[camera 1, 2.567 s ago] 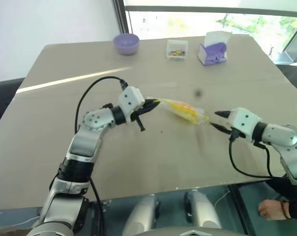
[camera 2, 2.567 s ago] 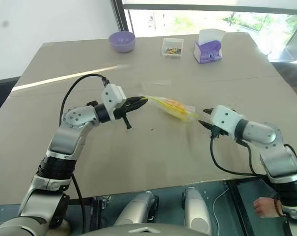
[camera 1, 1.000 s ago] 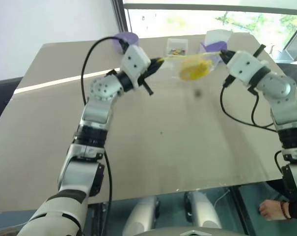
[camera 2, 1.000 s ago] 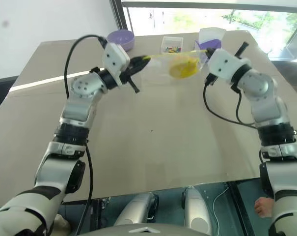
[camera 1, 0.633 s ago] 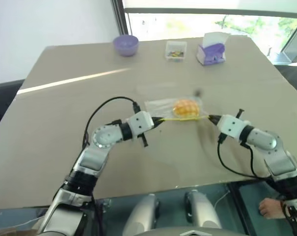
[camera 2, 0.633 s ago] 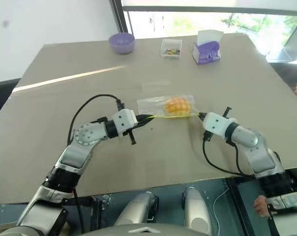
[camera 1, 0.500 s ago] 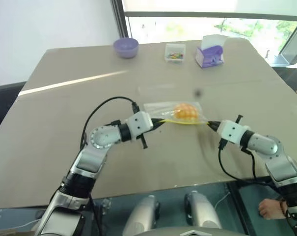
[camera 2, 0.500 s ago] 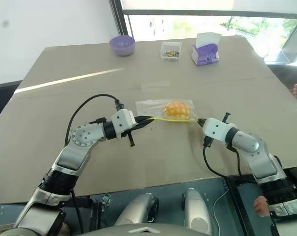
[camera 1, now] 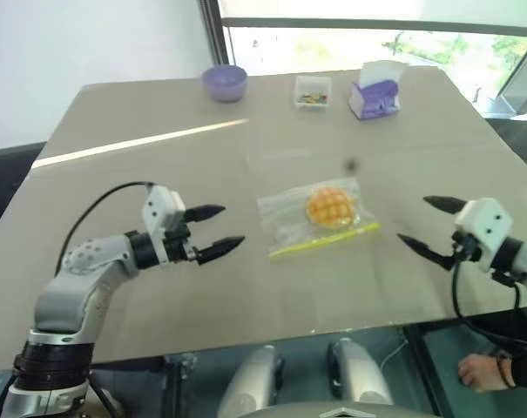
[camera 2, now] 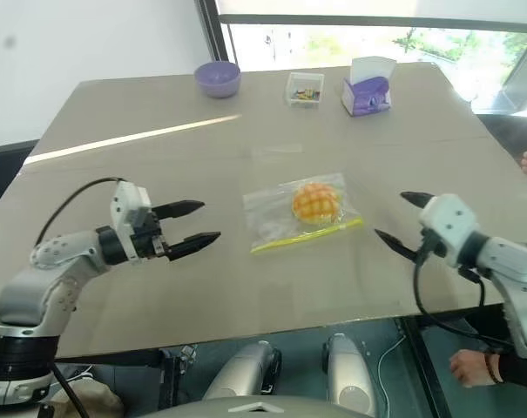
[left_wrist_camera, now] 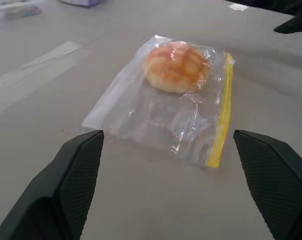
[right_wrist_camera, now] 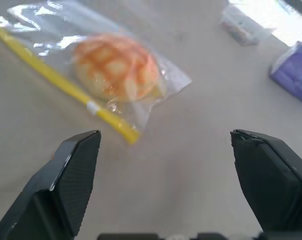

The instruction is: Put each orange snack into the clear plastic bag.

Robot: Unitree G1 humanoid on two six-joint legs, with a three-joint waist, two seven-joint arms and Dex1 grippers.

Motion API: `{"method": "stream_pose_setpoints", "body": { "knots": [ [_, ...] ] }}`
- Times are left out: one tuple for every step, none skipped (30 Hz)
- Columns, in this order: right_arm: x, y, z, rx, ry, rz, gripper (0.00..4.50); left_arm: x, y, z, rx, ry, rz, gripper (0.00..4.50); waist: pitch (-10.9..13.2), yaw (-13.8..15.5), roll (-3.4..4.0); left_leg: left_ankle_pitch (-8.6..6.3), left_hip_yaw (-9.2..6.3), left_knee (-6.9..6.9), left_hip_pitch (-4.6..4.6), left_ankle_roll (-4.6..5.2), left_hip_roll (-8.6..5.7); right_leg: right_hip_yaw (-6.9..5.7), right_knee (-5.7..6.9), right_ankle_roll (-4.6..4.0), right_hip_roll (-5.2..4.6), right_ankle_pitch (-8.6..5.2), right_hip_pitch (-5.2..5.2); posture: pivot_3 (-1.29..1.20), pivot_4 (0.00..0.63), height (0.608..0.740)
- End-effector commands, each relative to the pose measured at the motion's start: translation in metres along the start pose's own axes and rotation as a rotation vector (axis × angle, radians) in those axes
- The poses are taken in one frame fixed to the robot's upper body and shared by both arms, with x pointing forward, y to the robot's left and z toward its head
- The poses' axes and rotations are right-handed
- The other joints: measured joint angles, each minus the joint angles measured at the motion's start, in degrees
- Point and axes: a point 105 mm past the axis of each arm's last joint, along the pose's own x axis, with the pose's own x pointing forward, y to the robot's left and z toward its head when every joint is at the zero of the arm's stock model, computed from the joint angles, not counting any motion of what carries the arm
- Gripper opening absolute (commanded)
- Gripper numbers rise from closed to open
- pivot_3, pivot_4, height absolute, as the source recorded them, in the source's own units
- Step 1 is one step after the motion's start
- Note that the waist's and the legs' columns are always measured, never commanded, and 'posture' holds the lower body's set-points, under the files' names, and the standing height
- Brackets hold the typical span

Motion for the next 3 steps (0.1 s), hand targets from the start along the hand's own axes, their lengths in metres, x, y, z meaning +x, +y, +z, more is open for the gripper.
{"method": "stream_pose_setpoints", "body": {
  "knots": [
    [-0.0122,-0.0021,0.0130,0.012,-0.028,0.001,4.50,-0.0122,0.0010,0.0142,0.027,-0.018,0.014,4.47,0.00,0.07,0.00,0.00,-0.01,0.00,0.02,0.00,0.01,-0.02,-0.03,0.00,-0.01,0.00,0.04,0.00,0.150,0.740],
    [-0.0136,-0.0013,0.0128,0.024,-0.025,0.006,4.50,-0.0140,0.0009,0.0149,0.023,-0.014,0.011,4.47,0.00,0.11,0.00,0.00,-0.02,0.00,0.01,0.00,0.02,-0.03,-0.05,0.00,-0.01,0.00,0.05,0.00,0.150,0.740],
    [-0.0146,-0.0003,0.0124,0.034,-0.020,0.011,4.50,-0.0149,0.0005,0.0149,0.020,-0.006,0.008,4.47,0.00,0.11,0.00,0.00,-0.02,0.00,-0.02,0.00,0.03,-0.03,-0.10,0.01,-0.02,0.00,0.05,0.00,0.150,0.740]
  ]
}}
